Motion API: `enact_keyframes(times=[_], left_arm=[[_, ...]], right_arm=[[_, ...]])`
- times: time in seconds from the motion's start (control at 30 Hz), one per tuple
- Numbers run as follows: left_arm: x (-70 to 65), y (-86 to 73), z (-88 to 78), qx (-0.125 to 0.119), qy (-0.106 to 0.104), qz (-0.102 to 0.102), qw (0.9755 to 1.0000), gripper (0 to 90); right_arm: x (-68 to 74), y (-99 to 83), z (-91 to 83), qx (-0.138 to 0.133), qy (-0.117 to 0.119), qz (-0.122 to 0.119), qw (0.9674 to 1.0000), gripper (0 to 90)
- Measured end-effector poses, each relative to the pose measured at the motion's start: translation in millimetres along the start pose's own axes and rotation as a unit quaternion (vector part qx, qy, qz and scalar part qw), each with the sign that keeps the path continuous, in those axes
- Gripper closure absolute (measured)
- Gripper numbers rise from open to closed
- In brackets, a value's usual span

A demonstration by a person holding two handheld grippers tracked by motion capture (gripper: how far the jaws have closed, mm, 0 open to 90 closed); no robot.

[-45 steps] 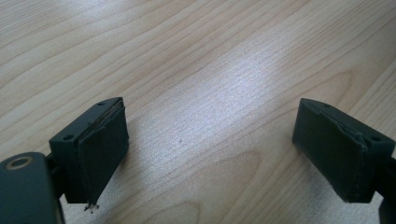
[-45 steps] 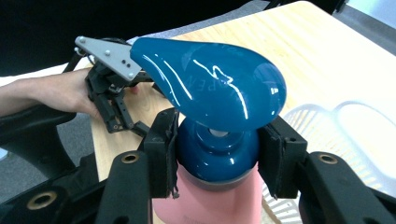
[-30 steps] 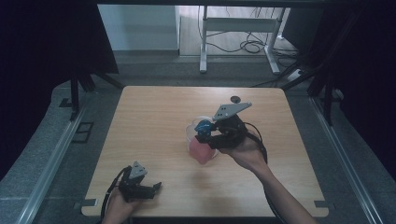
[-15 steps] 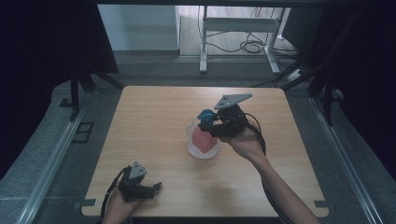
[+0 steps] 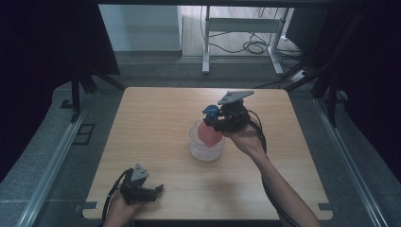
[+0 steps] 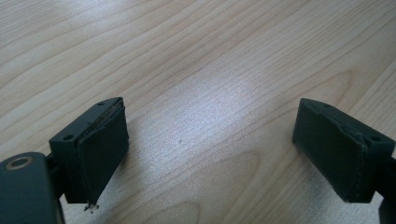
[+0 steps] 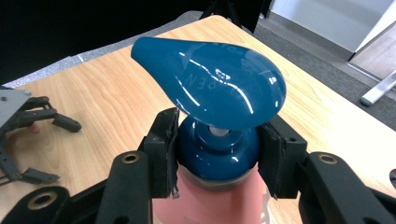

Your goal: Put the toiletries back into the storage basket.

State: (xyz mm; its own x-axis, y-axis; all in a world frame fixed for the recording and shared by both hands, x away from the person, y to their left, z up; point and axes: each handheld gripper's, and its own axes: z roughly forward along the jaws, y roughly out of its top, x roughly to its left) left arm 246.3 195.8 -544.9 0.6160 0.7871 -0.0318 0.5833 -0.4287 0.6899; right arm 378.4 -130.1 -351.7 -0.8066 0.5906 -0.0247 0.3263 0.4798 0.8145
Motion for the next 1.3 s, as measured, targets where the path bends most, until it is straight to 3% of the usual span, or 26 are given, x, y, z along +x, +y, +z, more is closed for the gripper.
enact_keyframes(times=[0.53, 1.3], left_arm=[[0.2, 0.0, -0.3, 0.002, 0.0, 0.002, 1.0, 10.3], [0.0, 0.0, -0.3, 0.002, 0.0, 0.0, 1.0, 10.3]], right_arm=[[-4.9, -18.5, 27.7, 0.017, 0.002, 0.008, 0.9998, 52.6], [0.1, -42.4, 53.4, 0.035, 0.013, 0.011, 0.9992, 52.6]])
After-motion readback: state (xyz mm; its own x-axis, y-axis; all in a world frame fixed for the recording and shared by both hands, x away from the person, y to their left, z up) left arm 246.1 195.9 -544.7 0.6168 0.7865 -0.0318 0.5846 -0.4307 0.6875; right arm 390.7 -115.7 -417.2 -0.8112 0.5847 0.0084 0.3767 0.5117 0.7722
